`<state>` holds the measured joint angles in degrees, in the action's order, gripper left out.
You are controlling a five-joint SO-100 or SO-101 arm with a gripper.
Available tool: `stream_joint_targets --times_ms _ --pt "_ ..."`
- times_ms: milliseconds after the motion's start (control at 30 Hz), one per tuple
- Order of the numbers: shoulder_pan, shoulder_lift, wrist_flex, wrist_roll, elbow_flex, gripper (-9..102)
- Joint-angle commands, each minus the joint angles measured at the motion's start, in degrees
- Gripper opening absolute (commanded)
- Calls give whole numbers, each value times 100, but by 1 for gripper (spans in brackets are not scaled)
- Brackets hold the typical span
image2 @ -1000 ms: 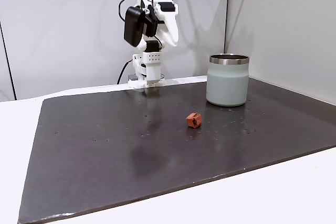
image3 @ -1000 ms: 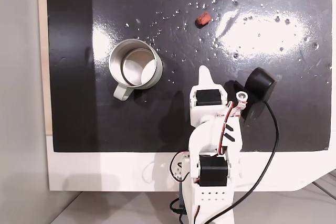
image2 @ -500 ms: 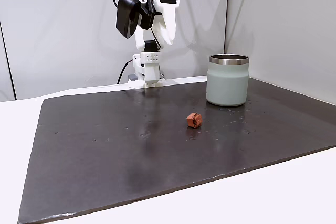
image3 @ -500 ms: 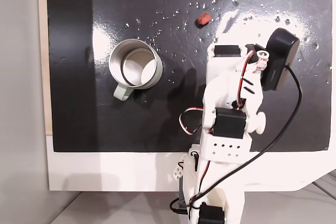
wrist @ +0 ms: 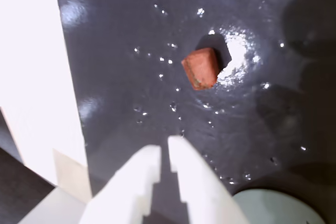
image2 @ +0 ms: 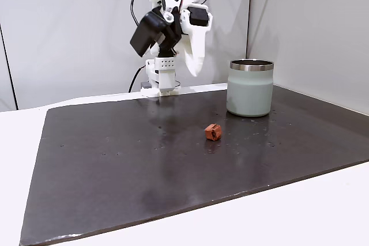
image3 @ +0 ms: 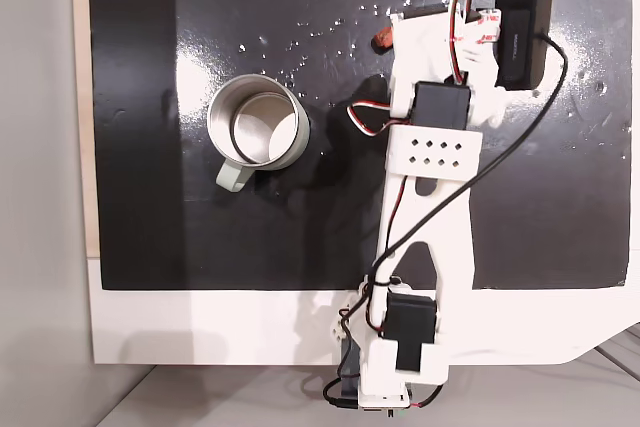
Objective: Grasp a cube and put it in the cup.
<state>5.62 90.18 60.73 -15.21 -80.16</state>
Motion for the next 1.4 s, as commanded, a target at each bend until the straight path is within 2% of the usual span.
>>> stream_joint_targets --times_ms 0,500,667,1367 --pt "-105 -439 308 -246 1055 0" --pt "-387 -3639 2979 -264 5871 0" --pt "-387 -5300 4271 -308 8780 0" --pt "-237 -5344 4263 -378 8499 3"
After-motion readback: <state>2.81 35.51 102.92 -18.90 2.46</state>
